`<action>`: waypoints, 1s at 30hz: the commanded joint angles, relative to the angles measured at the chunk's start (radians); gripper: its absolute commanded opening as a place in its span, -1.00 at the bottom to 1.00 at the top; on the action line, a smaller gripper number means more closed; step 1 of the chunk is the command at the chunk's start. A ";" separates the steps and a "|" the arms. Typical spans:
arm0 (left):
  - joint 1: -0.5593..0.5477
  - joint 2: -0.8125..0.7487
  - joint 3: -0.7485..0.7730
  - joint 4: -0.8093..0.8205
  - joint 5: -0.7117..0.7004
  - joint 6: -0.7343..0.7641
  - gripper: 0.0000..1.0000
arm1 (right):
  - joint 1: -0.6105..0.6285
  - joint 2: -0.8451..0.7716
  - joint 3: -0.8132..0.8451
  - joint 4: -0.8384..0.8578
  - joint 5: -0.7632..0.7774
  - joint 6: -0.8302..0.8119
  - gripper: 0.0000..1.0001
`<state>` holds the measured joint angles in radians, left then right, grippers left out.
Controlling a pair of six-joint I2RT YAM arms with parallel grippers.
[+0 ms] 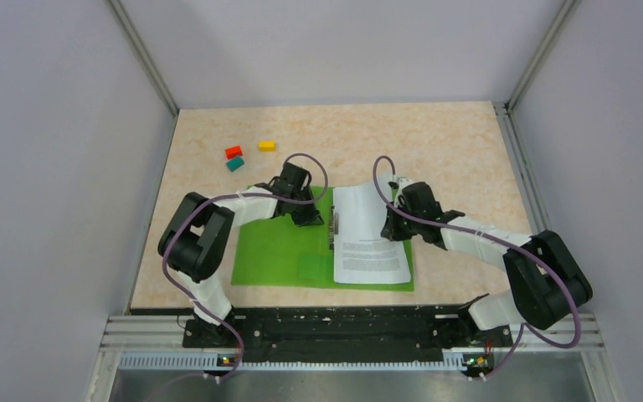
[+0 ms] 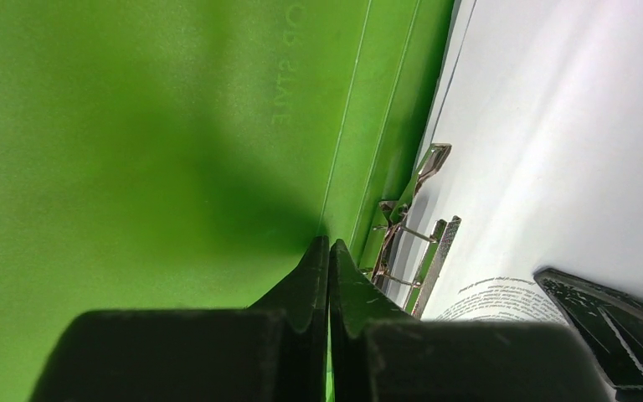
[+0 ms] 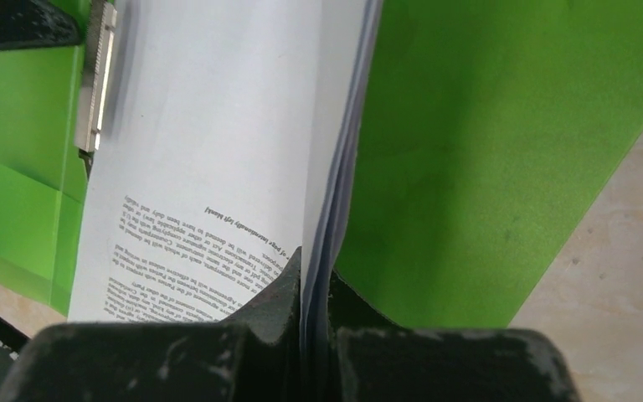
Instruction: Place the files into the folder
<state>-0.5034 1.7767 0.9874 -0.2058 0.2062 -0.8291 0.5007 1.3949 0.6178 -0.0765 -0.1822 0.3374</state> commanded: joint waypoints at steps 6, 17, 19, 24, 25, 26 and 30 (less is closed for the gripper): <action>-0.008 -0.010 -0.052 0.033 0.007 -0.004 -1.00 | -0.007 0.003 0.057 0.027 0.013 0.039 -1.00; -0.009 -0.088 -0.036 -0.024 -0.008 0.052 -0.92 | -0.005 -0.004 0.050 0.009 -0.019 0.007 -1.00; -0.008 -0.103 -0.031 -0.043 -0.008 0.066 -0.88 | -0.005 -0.009 0.048 0.002 -0.016 0.000 -1.00; -0.024 -0.148 -0.038 -0.074 -0.003 0.089 -0.84 | -0.004 -0.011 0.052 -0.012 -0.010 -0.014 -1.00; -0.035 -0.158 -0.041 -0.078 -0.004 0.092 -0.84 | -0.004 -0.011 0.055 -0.019 -0.005 -0.019 -1.00; -0.045 -0.168 -0.046 -0.081 -0.004 0.093 -0.84 | -0.004 -0.010 0.057 -0.024 -0.002 -0.023 -1.00; -0.094 -0.188 -0.057 -0.090 -0.006 0.089 -0.83 | -0.002 -0.018 0.056 -0.031 0.009 -0.026 -1.00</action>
<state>-0.5518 1.6413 0.9451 -0.2768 0.2108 -0.7567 0.5007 1.3952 0.6373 -0.0990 -0.1879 0.3347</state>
